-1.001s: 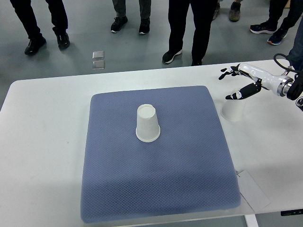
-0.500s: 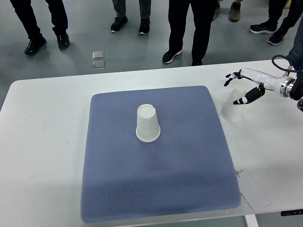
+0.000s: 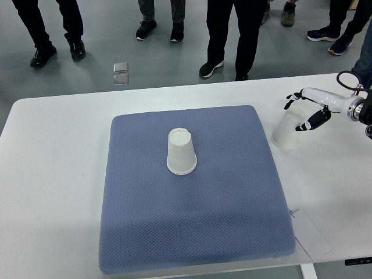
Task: Stack paper cups
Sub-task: 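Lower the right hand around the cup and close fingers on it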
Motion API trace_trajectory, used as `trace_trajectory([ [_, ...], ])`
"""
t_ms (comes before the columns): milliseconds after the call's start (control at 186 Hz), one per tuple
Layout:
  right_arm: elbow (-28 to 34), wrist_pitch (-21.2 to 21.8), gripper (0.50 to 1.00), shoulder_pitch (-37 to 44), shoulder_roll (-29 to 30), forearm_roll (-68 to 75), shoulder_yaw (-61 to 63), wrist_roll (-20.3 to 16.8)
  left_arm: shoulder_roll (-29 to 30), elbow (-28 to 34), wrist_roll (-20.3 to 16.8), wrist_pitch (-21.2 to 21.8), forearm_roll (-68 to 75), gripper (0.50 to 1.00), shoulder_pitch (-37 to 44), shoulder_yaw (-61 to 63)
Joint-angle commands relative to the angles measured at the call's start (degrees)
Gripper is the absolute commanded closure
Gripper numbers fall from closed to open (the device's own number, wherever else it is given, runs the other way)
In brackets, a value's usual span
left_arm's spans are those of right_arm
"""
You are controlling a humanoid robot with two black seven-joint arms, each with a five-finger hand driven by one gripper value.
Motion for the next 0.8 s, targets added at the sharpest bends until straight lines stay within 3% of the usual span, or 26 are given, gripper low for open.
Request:
trace_trajectory([
  [0, -0.45, -1.01, 0.611, 0.08, 0.28, -0.01, -1.24, -0.17, 0.00, 0.01, 0.00, 0.00, 0.00, 0.500, 0.00, 0.00],
  [226, -1.68, -2.33, 0.615, 0.16, 1.68, 0.08, -3.26, -0.17, 0.00, 0.01, 0.00, 0.00, 0.00, 0.500, 0.00, 0.00],
  [280, -1.68, -2.25, 0.640, 0.16, 1.77, 0.08, -3.26, -0.17, 0.00, 0.01, 0.00, 0.00, 0.00, 0.500, 0.00, 0.00],
  [409, -1.77, -1.98, 0.787, 0.16, 1.86, 0.17, -3.26, -0.17, 0.00, 0.01, 0.00, 0.00, 0.00, 0.500, 0.00, 0.00],
  [522, -1.77, -1.54, 1.000, 0.16, 1.77, 0.17, -3.26, -0.43, 0.00, 0.01, 0.00, 0.00, 0.00, 0.500, 0.00, 0.00],
  [796, -0.19, -1.19, 1.000, 3.68, -1.04, 2.71, -1.86, -0.43, 0.00, 0.01, 0.00, 0.00, 0.00, 0.500, 0.00, 0.00],
])
